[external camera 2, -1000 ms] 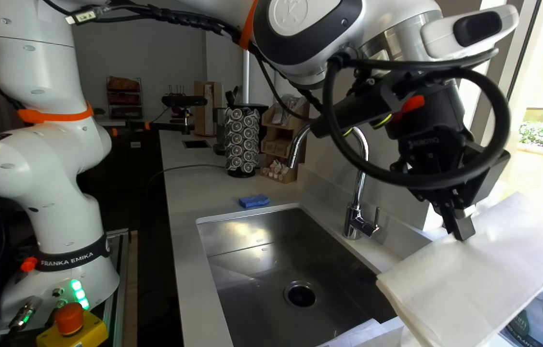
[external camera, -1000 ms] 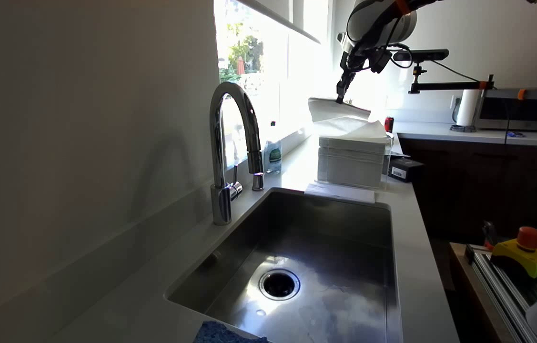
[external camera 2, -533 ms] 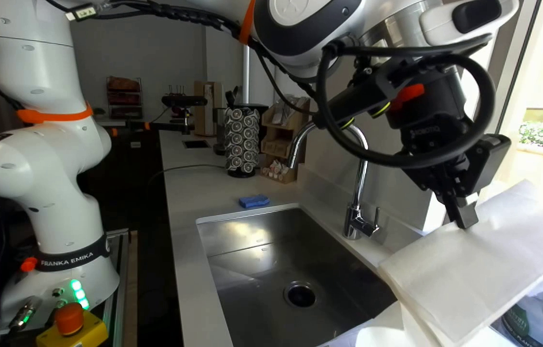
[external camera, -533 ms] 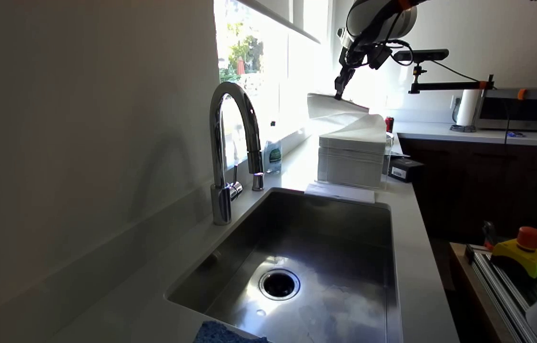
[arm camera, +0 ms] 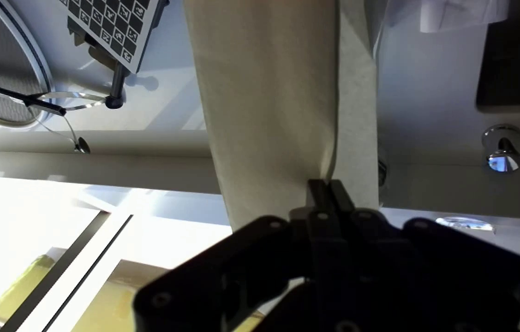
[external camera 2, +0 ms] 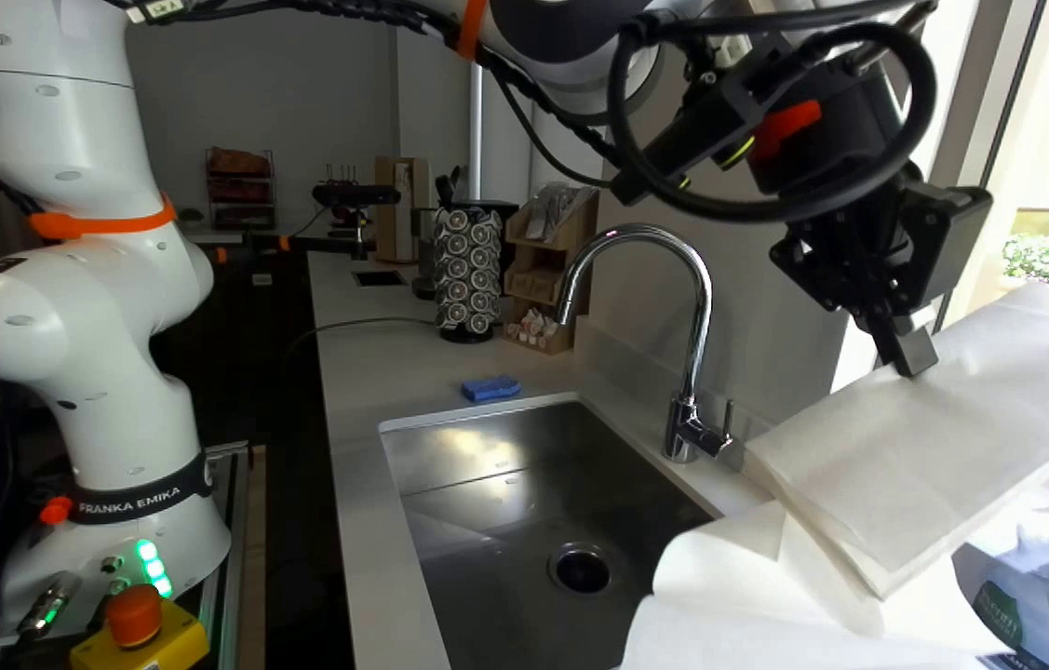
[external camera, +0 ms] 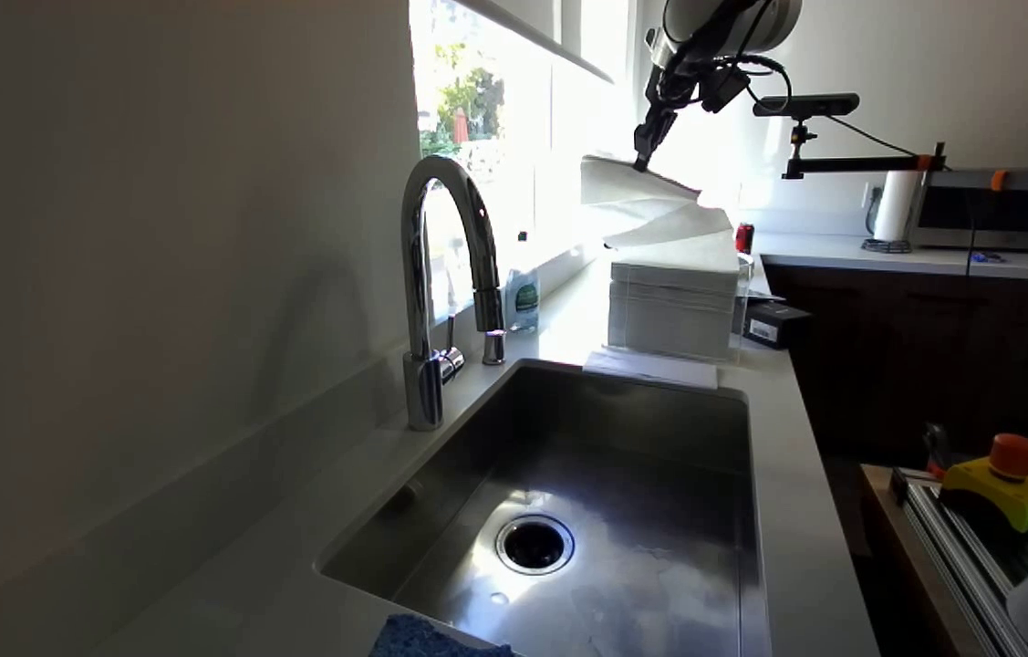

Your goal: Pick a paper towel and put it on the side of the sink

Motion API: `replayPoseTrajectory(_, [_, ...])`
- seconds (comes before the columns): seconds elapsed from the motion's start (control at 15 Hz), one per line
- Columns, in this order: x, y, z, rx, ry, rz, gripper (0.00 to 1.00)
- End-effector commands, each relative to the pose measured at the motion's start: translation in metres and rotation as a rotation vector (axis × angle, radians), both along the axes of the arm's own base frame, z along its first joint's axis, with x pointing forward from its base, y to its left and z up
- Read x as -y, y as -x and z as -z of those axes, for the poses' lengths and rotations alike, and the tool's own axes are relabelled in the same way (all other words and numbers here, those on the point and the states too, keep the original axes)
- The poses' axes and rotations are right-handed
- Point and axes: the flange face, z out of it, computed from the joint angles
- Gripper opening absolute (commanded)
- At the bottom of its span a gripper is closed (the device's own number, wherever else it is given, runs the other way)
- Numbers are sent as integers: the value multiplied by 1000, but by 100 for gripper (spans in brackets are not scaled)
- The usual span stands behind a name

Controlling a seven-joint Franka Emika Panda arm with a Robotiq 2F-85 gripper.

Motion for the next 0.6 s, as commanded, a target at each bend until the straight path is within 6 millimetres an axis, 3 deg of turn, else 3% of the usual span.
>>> replayPoseTrajectory(0.0, [-14,-1,-22,20,-45,12,1])
replayPoseTrajectory(0.53, [-45,-8,-41,20,-74,-22,1])
